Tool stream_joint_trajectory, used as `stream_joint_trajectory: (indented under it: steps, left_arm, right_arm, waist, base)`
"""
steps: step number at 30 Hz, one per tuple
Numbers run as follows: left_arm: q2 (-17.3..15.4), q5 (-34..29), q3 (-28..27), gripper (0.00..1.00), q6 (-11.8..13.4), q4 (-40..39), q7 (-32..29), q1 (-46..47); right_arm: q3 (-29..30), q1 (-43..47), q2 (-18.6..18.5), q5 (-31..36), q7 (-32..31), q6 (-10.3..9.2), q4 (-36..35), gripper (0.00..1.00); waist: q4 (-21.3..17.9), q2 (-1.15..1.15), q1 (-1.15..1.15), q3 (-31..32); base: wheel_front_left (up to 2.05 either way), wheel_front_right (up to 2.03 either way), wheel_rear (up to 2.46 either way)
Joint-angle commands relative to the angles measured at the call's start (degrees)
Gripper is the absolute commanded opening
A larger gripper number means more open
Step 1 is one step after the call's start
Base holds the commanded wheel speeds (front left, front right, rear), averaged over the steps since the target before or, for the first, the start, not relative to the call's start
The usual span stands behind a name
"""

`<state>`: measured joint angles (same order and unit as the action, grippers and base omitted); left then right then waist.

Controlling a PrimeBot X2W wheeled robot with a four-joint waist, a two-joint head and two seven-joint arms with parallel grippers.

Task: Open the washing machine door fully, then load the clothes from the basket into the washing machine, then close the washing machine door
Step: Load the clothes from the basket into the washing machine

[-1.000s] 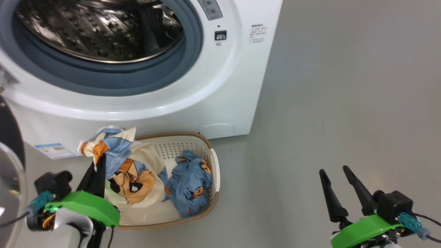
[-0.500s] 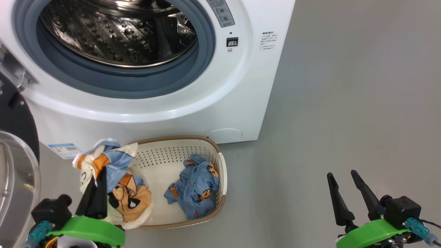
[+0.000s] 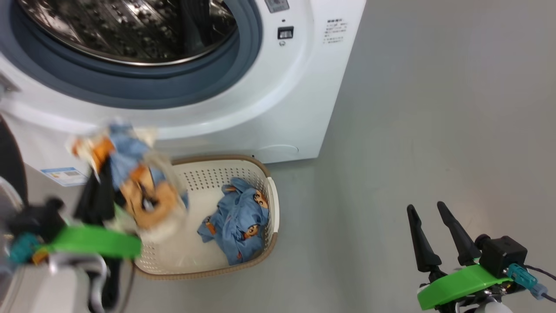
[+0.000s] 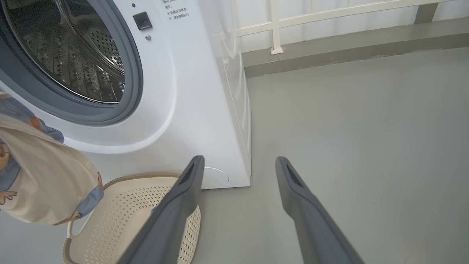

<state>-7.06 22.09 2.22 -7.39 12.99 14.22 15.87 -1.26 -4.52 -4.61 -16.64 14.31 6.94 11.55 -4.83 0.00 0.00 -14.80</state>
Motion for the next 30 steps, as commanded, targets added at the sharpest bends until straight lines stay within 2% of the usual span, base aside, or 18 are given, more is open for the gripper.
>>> stream_joint_trajectory:
  steps: [1, 9, 16, 24, 30]
  left_arm:
    - [-2.27, -1.08, -2.83, 0.0, -0.1, -2.21, 0.78, 4.92]
    - [-5.2, -3.29, -2.74, 0.0, -0.1, -1.5, 0.78, 20.04]
    - [-6.27, -3.23, -2.24, 0.0, -0.1, 5.3, 0.78, 29.21]
    - [-9.45, -2.06, 0.02, 0.0, -0.1, 24.09, 0.78, 39.5]
    - [-10.49, -1.58, 2.08, 0.0, -0.1, 36.67, 0.78, 47.6]
  right_arm:
    - [-1.64, -1.42, 0.23, 0.84, 0.69, 0.55, -1.43, 1.0]
    - [-2.65, -3.57, 1.1, 0.6, 0.69, 0.55, -1.38, 1.0]
    - [-3.43, -4.83, 1.5, 0.28, 0.69, 0.55, -1.43, 1.0]
    - [-5.63, -6.3, 1.7, -1.55, 0.69, 0.55, -1.8, 1.0]
    - [-6.92, -7.53, 1.72, -3.19, 0.69, 0.55, -2.21, 1.0]
  waist:
    - [-1.11, 0.0, 0.0, -1.71]
    - [-3.02, 0.0, 0.0, -4.9]
    - [-4.99, 0.0, 0.0, -7.03]
    - [-8.3, 0.0, 0.0, -10.58]
    - [-10.17, 0.0, 0.0, -13.38]
  base:
    - [0.0, 0.0, 0.0]
    - [0.0, 0.0, 0.0]
    - [0.0, 0.0, 0.0]
    - [0.0, 0.0, 0.0]
    - [0.0, 0.0, 0.0]
